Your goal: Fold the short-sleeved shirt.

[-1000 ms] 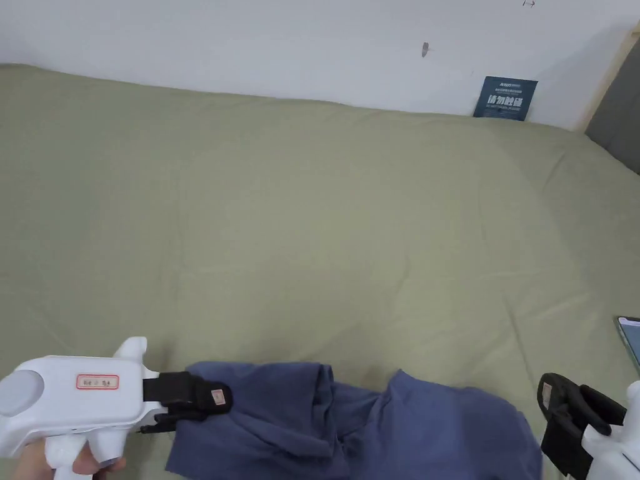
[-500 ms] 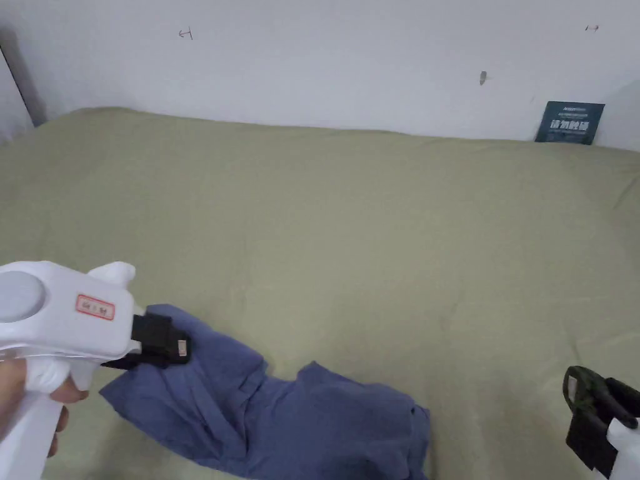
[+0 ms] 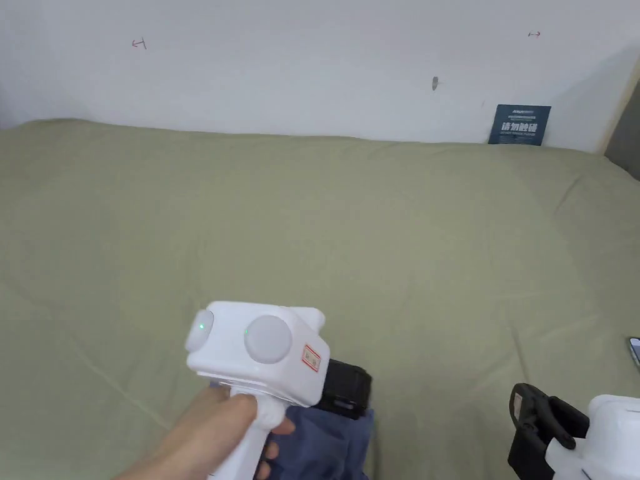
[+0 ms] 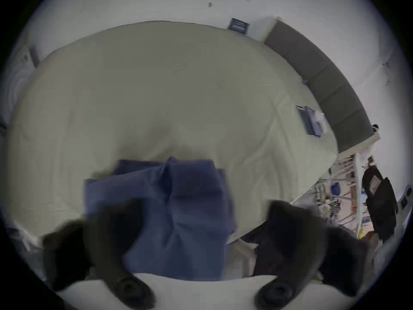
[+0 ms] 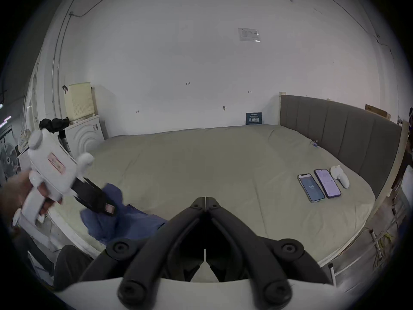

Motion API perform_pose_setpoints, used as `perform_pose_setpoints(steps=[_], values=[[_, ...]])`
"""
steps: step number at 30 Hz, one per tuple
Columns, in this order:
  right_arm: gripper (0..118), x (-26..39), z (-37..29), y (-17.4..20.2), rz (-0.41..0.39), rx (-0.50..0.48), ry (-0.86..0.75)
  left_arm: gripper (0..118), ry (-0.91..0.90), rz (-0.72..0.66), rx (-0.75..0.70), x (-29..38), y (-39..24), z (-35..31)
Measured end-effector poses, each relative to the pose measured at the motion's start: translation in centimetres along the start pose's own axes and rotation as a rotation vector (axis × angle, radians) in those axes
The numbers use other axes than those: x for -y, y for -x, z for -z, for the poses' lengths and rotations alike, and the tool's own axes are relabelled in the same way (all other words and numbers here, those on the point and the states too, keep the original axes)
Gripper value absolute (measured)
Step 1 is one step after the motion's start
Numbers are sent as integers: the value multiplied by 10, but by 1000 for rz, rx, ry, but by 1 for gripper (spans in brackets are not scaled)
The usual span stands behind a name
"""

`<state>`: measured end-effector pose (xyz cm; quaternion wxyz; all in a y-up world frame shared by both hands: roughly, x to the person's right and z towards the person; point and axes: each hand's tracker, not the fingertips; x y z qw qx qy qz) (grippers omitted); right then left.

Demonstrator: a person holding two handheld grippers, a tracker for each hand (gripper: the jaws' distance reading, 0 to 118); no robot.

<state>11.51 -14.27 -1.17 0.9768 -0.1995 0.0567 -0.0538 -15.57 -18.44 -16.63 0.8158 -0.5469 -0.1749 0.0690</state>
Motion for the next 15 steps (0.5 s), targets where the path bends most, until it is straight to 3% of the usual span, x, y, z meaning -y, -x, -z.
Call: perform_pose_setpoints(steps=[5,7,8,9,10,15], values=[[0,3,1,-2,12,1,12,118,-122,-154,140,-2,22,-33],[0,4,2,0,15,-2,19,108,-171,-174,210,6,41,-48],[0,5,4,1,17,-4,27,88,-167,-165,234,12,51,-52],[0,6,5,2,21,-8,31,32,-162,-171,283,16,60,-55],[0,8,7,4,26,-12,36,0,-127,-187,315,19,66,-49],[0,17,14,11,26,-16,82,0,-51,-244,455,47,76,0]])
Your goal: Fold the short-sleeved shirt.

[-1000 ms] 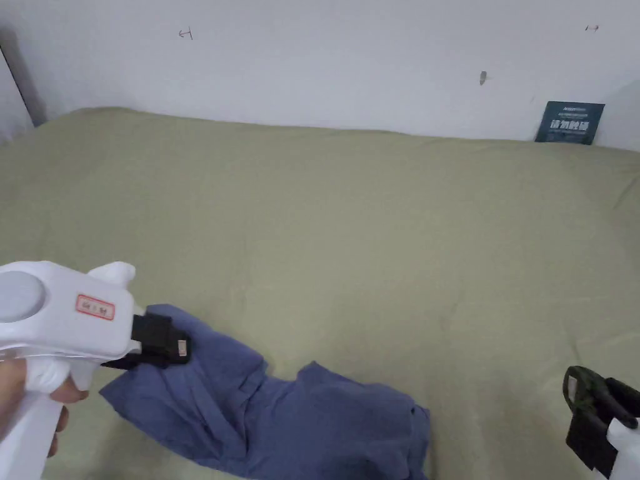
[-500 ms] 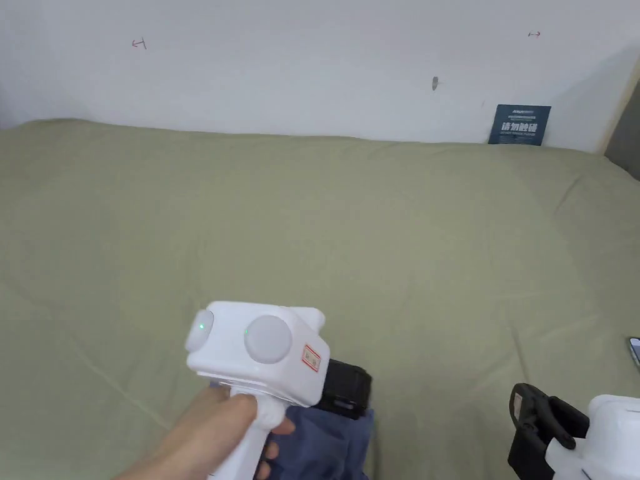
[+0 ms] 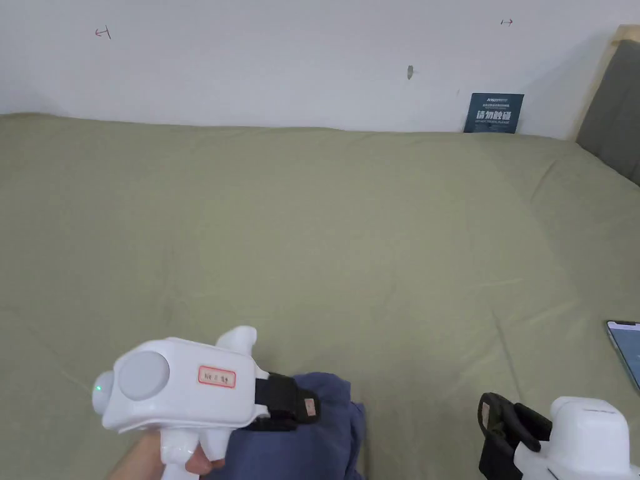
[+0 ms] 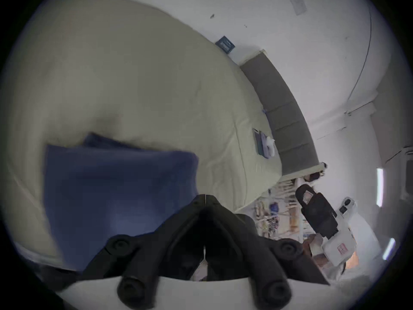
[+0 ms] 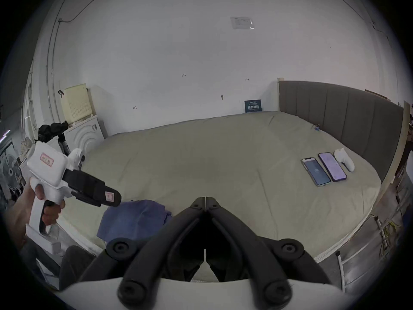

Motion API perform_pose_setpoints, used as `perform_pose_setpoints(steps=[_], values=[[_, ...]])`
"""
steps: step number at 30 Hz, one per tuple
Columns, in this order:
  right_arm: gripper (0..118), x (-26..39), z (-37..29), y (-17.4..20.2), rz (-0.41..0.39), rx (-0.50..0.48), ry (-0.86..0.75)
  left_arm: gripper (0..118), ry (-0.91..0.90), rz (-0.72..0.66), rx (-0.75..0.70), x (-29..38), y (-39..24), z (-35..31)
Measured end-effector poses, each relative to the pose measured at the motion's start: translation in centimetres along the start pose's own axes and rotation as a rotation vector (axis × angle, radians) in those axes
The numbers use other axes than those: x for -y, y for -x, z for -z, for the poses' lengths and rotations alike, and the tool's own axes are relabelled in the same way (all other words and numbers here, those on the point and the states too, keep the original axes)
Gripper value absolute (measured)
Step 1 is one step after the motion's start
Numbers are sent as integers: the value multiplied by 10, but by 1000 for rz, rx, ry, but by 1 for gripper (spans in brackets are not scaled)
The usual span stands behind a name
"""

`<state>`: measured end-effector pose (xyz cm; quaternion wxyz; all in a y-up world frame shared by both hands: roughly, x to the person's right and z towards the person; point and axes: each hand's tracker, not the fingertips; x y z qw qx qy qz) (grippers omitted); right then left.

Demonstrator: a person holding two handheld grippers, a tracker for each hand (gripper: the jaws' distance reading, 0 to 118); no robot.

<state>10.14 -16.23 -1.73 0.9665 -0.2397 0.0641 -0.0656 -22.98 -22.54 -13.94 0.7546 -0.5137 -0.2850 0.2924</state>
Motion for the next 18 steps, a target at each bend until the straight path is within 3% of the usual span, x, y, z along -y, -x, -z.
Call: perform_pose_setpoints(steps=[3,6,11,16,18], values=[[0,5,1,2,-8,9,31,0,68,-59,85,6,26,49],[0,8,2,1,-17,14,65,0,96,-71,-26,18,41,79],[0,14,14,7,-25,-25,136,0,46,-30,29,11,24,50],[0,7,55,37,48,-278,232,0,-65,45,-5,2,16,-32],[0,7,87,50,118,-433,343,0,-101,47,-71,2,29,-65]])
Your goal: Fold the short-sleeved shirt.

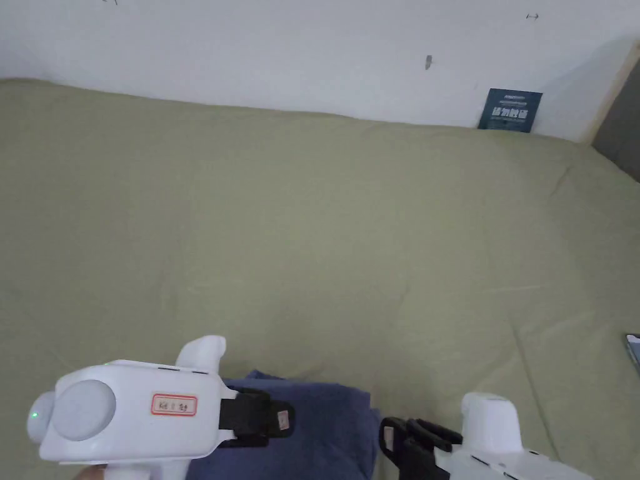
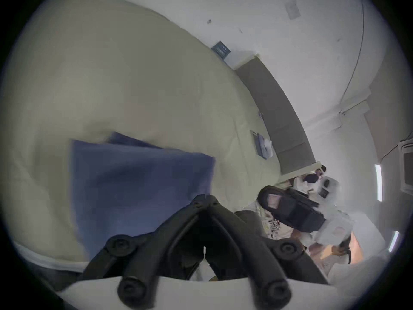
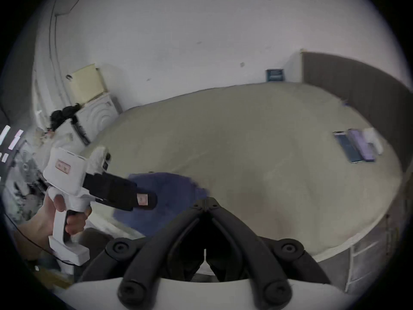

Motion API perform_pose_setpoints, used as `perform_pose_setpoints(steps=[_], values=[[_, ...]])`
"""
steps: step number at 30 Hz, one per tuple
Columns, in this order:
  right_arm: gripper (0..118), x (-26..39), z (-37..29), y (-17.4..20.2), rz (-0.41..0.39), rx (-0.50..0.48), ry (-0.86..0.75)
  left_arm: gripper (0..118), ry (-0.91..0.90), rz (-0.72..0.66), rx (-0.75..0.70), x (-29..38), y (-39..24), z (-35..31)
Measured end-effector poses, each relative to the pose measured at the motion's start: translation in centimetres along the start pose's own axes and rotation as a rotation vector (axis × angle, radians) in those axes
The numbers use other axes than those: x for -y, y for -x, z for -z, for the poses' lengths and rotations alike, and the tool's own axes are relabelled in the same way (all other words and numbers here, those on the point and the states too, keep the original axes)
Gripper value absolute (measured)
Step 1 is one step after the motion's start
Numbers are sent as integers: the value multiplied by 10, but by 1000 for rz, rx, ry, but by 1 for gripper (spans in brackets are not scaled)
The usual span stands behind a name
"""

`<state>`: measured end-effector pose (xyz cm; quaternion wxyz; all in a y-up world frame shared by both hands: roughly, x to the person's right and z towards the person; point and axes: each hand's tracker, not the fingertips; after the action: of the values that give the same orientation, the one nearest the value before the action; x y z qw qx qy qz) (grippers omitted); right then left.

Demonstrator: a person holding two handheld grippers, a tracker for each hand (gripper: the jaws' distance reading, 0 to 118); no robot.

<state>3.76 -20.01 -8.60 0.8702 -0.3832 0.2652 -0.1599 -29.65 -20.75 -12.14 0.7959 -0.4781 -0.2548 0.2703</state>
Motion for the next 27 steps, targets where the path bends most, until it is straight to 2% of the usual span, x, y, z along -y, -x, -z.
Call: perform_pose_setpoints(steps=[4,6,9,11,12,13,14,15,19,22,23,24,25,27], values=[[0,-5,69,-19,193,-258,150,0,-9,-23,-130,-7,42,-29],[0,-3,100,-39,276,-307,209,0,13,-66,-171,-10,63,-33],[0,7,130,-89,428,-299,260,0,22,-90,-151,-13,87,-29],[0,16,138,-119,546,-401,277,2,34,-98,-138,-15,97,-24],[0,17,137,-125,602,-488,272,20,46,-114,-120,-17,107,-19],[0,19,134,-125,619,-492,271,52,59,-129,-81,-18,111,-15],[0,18,132,-123,581,-459,266,91,69,-132,-17,-18,116,-10],[0,19,132,-121,567,-465,261,117,91,-147,43,-19,121,-1],[0,25,132,-124,620,-506,248,116,177,-247,184,-16,121,36],[0,28,130,-125,641,-519,239,113,124,-317,305,-17,115,44],[0,27,129,-124,641,-514,239,103,115,-331,308,-17,112,45],[0,25,126,-121,633,-499,239,55,108,-310,191,-18,108,42],[0,22,124,-120,614,-474,237,22,113,-280,105,-16,110,45],[0,14,115,-109,541,-409,237,23,118,-303,149,-15,113,39]])
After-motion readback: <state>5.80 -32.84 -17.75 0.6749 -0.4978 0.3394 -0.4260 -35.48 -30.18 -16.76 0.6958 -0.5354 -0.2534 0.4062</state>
